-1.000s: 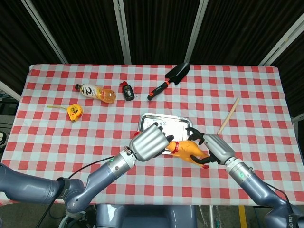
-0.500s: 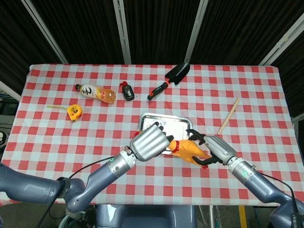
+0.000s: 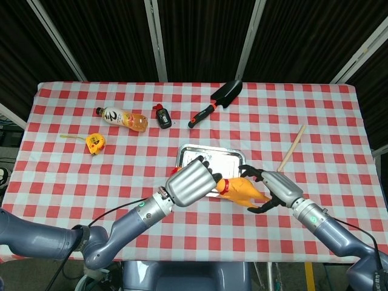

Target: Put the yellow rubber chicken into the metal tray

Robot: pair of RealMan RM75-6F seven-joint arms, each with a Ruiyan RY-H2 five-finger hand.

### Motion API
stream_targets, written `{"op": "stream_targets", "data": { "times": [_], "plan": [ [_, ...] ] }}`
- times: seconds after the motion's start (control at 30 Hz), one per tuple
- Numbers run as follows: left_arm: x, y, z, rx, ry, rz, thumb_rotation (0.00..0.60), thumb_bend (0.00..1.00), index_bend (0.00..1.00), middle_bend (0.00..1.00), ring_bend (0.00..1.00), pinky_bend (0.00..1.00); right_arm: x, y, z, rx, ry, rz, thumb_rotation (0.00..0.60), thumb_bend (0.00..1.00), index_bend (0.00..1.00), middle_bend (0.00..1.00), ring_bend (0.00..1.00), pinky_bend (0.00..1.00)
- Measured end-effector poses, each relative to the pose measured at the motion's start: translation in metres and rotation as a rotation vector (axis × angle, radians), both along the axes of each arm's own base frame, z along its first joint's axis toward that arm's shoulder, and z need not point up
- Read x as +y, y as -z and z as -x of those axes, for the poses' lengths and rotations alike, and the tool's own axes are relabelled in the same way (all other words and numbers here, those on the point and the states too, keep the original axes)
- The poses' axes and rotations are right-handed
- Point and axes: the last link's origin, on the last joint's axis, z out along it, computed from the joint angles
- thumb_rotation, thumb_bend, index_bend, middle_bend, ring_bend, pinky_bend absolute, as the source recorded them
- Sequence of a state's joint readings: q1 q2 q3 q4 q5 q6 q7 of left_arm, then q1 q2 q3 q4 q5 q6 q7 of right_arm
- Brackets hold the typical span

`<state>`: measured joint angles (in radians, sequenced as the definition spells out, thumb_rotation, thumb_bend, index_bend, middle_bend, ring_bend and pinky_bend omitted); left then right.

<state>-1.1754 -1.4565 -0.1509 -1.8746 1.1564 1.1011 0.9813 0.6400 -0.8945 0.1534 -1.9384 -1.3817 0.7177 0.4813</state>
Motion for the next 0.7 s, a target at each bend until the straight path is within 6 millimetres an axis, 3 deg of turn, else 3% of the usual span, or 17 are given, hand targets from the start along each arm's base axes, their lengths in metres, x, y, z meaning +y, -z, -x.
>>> {"op": "stream_targets", "data": {
  "times": [0.2, 0.3, 0.37, 0.5, 0.7],
  "plan": [
    [-0.002, 0.002, -0.002, -0.007, 0.008, 0.007, 0.600, 0.70, 0.64, 0.72, 0.63, 0.65, -0.001, 0.003, -0.002, -0.013, 0.002, 0.009, 0.600, 0.20, 0.26, 0.29, 0.28, 0.28],
    [-0.003, 0.002, -0.003, -0.009, 0.011, 0.006, 0.600, 0.70, 0.64, 0.72, 0.63, 0.65, -0.003, 0.006, -0.003, -0.014, 0.003, 0.014, 0.600, 0.23, 0.41, 0.40, 0.39, 0.37],
    [-0.003, 0.002, -0.003, -0.010, 0.011, 0.007, 0.600, 0.70, 0.64, 0.72, 0.63, 0.65, -0.004, 0.007, -0.003, -0.019, 0.009, 0.023, 0.600, 0.33, 0.56, 0.52, 0.51, 0.46],
    [-0.003, 0.002, -0.003, -0.010, 0.009, 0.011, 0.600, 0.69, 0.64, 0.72, 0.63, 0.65, -0.006, 0.011, -0.004, -0.045, 0.016, 0.056, 0.600, 0.54, 0.78, 0.69, 0.69, 0.68],
    [-0.002, 0.004, 0.000, -0.005, 0.001, 0.017, 0.600, 0.69, 0.64, 0.72, 0.63, 0.65, -0.009, 0.015, -0.005, -0.059, 0.014, 0.120, 0.600, 0.72, 0.98, 0.86, 0.87, 0.85]
  ]
}}
